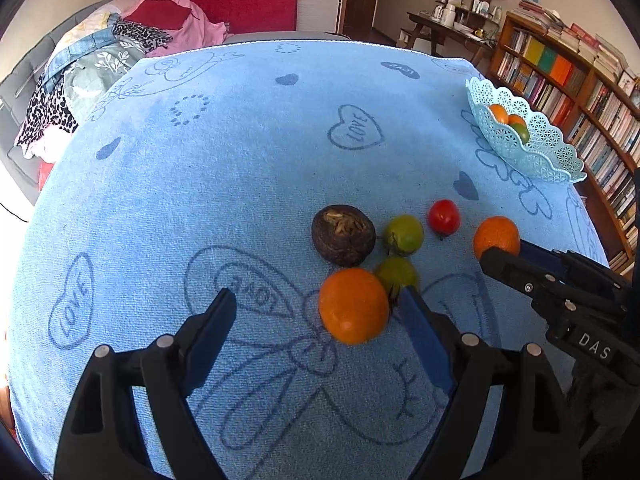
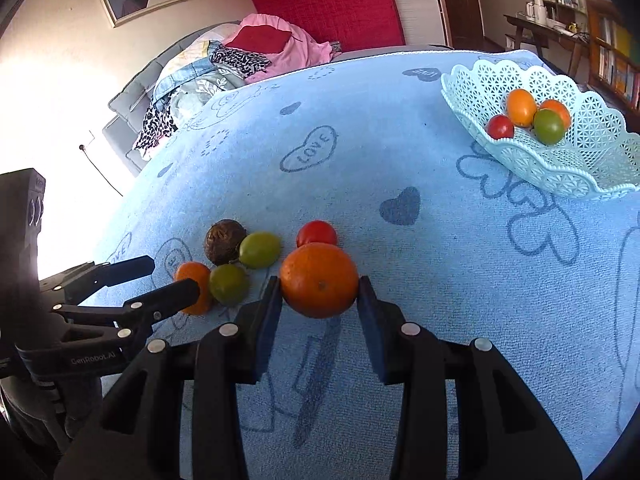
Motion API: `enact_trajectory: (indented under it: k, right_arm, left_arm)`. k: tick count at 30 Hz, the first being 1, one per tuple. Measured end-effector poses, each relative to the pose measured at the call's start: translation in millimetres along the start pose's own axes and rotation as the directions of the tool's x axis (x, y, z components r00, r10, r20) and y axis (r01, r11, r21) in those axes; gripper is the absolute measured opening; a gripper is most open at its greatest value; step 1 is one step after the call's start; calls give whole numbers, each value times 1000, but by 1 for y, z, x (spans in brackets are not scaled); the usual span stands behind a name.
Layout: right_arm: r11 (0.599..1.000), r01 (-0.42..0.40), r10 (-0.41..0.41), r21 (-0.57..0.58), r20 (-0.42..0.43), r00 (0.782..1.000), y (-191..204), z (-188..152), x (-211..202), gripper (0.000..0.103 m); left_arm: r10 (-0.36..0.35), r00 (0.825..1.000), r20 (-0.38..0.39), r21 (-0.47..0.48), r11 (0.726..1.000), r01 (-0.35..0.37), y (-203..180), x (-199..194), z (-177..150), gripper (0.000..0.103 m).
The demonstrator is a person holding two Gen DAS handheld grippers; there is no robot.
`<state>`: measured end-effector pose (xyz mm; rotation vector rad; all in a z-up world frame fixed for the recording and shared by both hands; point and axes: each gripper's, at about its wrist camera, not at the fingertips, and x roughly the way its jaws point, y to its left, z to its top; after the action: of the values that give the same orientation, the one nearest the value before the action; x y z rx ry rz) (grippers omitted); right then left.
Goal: Organize fruits
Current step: 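Grasp the large orange with the right tool while the left tool grasps an orange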
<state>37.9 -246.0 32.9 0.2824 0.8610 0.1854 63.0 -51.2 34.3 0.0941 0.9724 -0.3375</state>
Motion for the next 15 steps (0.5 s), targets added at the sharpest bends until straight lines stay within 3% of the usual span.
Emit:
enact_trajectory:
  k: [7, 15]
  right_arm:
    - [1000, -5, 5, 3, 1, 1000, -1, 0, -1, 40]
    - [1000, -2, 2, 7, 8, 1000, -2, 2, -4, 40]
  left_arm:
    - [-4, 1000, -8, -1, 1000, 4, 9, 2, -4, 84]
    - [56, 998, 13, -34, 998, -55, 32, -17, -10, 85]
